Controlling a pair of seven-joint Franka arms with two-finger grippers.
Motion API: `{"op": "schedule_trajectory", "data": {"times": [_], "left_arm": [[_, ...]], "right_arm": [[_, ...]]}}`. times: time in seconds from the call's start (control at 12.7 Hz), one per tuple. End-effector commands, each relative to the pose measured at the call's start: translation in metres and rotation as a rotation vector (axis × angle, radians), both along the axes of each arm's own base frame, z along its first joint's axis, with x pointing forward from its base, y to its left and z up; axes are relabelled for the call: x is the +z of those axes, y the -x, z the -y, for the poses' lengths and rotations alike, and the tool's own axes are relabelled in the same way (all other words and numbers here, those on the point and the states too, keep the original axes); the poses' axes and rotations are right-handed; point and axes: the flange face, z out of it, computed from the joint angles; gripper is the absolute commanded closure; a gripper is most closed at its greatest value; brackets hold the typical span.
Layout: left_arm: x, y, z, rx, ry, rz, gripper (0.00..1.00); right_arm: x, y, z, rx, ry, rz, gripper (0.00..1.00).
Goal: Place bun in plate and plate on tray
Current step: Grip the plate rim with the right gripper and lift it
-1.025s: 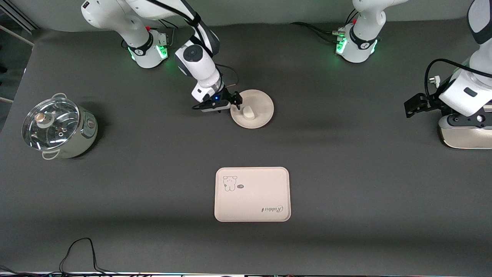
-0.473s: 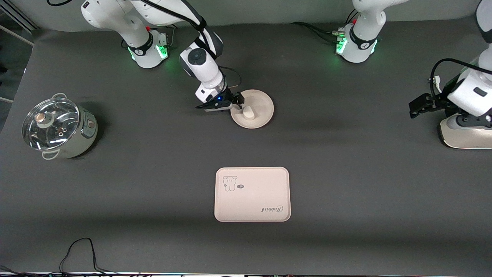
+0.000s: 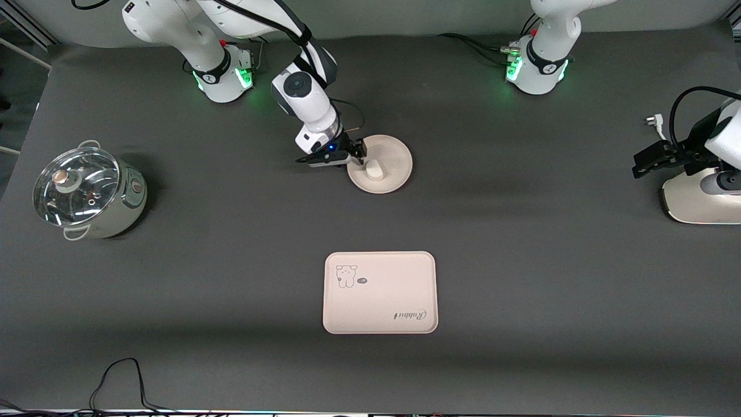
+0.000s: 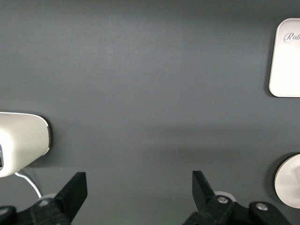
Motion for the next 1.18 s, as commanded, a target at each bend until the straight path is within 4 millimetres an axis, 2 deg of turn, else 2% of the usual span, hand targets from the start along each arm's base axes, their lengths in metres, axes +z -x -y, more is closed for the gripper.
{"op": "schedule_trajectory", "data": {"times": [0.0, 0.39, 0.47, 0.87, 0.95, 1.1], "left_arm": [[0.006, 0.003, 0.004, -0.020, 0.005, -0.006, 0.00], [0.011, 0.001, 0.006, -0.025, 0.008, 0.002, 0.00], [0.011, 0.001, 0.008, -0.025, 0.009, 0.003, 0.00], [0.014, -0.011, 0.007, -0.023, 0.025, 0.013, 0.00], [0.013, -0.010, 0.005, -0.018, 0.026, 0.005, 0.00], [0.012, -0.007, 0.002, -0.008, 0.026, -0.018, 0.00]], "right_arm": [[0.019, -0.005, 0.000, -0.002, 0.009, -0.025, 0.56], [0.021, -0.006, 0.000, 0.000, 0.017, -0.036, 0.95], [0.020, -0.006, 0.001, 0.001, 0.018, -0.037, 0.99], [0.019, -0.006, 0.000, 0.008, 0.019, -0.035, 1.00], [0.024, -0.008, 0.000, 0.009, 0.014, -0.029, 1.00], [0.052, -0.018, 0.003, -0.001, 0.000, -0.023, 1.00]]}}
